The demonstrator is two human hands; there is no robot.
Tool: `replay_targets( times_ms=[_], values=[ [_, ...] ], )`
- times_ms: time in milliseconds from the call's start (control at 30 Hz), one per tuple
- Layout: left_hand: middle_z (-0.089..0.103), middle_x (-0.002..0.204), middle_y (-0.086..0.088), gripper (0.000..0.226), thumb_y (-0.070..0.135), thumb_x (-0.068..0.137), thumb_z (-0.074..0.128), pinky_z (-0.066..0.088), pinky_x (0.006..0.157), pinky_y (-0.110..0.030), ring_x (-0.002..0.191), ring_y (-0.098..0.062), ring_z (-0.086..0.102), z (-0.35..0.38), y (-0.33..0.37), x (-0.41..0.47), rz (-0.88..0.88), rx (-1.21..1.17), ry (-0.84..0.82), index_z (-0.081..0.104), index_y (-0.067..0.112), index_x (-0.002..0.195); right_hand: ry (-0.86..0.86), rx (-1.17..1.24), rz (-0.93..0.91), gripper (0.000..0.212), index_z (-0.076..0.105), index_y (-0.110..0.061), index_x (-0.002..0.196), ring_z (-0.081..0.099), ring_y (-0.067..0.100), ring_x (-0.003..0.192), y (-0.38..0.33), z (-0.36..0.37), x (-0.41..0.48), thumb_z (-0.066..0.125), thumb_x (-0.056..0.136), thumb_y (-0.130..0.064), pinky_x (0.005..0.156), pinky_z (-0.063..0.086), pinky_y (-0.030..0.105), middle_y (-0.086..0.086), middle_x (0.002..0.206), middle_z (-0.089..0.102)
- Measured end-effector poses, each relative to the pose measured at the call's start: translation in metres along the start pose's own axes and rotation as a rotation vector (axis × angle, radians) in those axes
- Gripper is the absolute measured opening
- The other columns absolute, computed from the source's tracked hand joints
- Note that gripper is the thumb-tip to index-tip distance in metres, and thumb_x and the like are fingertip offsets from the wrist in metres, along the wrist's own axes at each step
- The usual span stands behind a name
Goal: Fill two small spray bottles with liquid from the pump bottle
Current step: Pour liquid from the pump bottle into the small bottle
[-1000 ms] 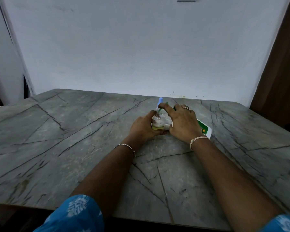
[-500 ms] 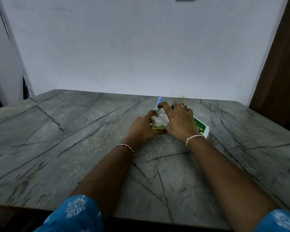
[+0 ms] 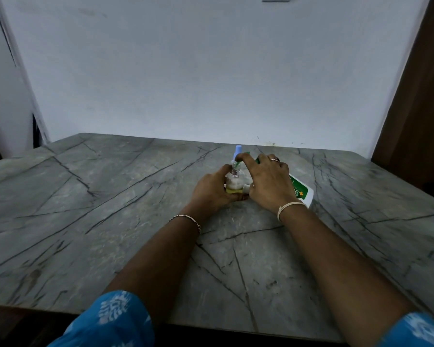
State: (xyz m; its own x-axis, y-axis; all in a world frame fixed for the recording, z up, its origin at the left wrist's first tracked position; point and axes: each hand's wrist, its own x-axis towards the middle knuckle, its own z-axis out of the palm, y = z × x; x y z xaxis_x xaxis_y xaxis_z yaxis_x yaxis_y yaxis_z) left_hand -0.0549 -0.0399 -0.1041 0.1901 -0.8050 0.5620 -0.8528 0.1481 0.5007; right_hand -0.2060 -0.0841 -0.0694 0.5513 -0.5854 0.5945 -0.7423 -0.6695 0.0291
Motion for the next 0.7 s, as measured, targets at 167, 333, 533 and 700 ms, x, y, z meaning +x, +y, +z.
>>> replay_targets(
  times_ms=[167,333,533,700],
  values=[
    [0.070,0.106,0.003,0.078,0.055,0.062,0.080,0.044,0.072,-0.019,0.087,-0.013,0.066,0.0011,-0.0006,0.0007,-0.012,0.000,0.010,0.049,0.025,0.128,0.012,0.014,0.005,0.073,0.032,-0.032,0.137,0.051,0.033,0.111,-0.0022,0.0013,0.0020,0.069,0.076,-0.025,0.092,0.042,0.049,0.011,0.113,0.057],
    [0.070,0.104,0.006,0.076,0.057,0.061,0.079,0.047,0.071,-0.021,0.085,-0.012,0.066,0.0009,-0.0015,0.0017,-0.022,0.000,0.002,0.049,0.030,0.125,0.014,0.017,-0.017,0.079,0.027,-0.037,0.141,0.051,0.033,0.113,0.0016,0.0014,-0.0012,0.071,0.076,-0.026,0.092,0.042,0.048,0.011,0.114,0.057],
    [0.070,0.106,0.004,0.076,0.057,0.062,0.079,0.045,0.072,-0.021,0.088,-0.014,0.066,0.0019,-0.0019,0.0018,-0.008,0.008,-0.006,0.048,0.029,0.126,0.007,0.000,-0.017,0.080,0.026,-0.037,0.142,0.051,0.032,0.112,0.0025,-0.0002,-0.0032,0.070,0.076,-0.023,0.092,0.042,0.048,0.011,0.114,0.057],
    [0.070,0.105,0.004,0.077,0.056,0.061,0.079,0.046,0.072,-0.022,0.091,-0.015,0.066,0.0020,-0.0022,0.0026,-0.021,0.031,-0.005,0.049,0.028,0.126,-0.010,0.022,0.006,0.072,0.031,-0.032,0.137,0.050,0.033,0.113,-0.0004,-0.0008,0.0014,0.069,0.077,-0.024,0.092,0.041,0.049,0.010,0.113,0.056]
  ],
)
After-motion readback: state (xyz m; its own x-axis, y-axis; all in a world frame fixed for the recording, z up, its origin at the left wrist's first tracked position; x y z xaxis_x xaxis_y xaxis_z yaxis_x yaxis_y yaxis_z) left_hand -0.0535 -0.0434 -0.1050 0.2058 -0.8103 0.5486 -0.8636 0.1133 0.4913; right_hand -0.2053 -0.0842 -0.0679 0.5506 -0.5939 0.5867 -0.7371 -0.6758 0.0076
